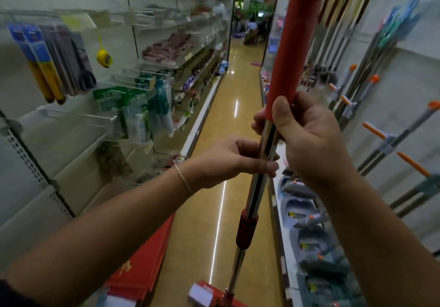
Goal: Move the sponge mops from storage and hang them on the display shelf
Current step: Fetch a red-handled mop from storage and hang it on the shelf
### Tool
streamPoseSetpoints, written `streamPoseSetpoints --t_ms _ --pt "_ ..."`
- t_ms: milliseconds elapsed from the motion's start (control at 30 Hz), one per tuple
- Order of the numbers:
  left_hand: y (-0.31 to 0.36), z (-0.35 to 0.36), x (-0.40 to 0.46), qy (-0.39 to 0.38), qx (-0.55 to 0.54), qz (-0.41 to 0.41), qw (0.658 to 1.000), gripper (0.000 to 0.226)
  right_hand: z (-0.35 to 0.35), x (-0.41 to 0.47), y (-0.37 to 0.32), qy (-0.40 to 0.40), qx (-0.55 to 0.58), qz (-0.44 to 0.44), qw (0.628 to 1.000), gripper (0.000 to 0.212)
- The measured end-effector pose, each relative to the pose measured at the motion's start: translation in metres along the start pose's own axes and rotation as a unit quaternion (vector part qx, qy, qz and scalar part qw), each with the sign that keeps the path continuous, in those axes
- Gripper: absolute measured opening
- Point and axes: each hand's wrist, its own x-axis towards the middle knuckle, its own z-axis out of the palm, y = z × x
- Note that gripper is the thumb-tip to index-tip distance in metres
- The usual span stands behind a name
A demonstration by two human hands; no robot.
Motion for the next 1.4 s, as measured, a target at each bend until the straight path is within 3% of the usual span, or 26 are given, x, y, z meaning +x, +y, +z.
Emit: streamPoseSetpoints --t_ms 233,400,500,667,767,933,1000,1400 --pt "0.007 -0.064 0.029 0.105 -0.001 0.003 0.994 0.031 0.02 0.084 0.02 -0.03 0.021 -0.022 0.999 0.031" --pt "0.005 -0.097 0.044 0.181 0.022 0.013 0.983 0.02 0.029 0.141 0.036 -0.071 0.056 -0.054 0.994 0.02" --pt "0.009 -0.122 0.056 0.234 0.042 0.022 0.971 0.028 0.035 0.183 0.049 -0.113 0.077 -0.068 0.988 0.02" --pt "0.017 -0.163 0.074 0.348 0.066 0.05 0.934 0.022 0.052 0.251 0.063 -0.193 0.13 -0.103 0.967 0.013" --pt "0.025 -0.185 0.076 0.402 0.089 0.027 0.911 0.028 0.065 0.282 0.07 -0.246 0.133 -0.126 0.952 0.009" --pt "0.028 -0.208 0.06 0.472 0.099 -0.016 0.876 0.017 0.099 0.313 0.082 -0.341 0.149 -0.158 0.915 0.007" --pt "0.026 -0.213 0.05 0.5 0.1 -0.023 0.86 0.024 0.115 0.318 0.084 -0.365 0.154 -0.169 0.902 0.007" --pt "0.044 -0.246 -0.01 0.614 0.126 -0.061 0.777 0.016 0.215 0.327 0.075 -0.375 0.238 -0.164 0.881 0.007"
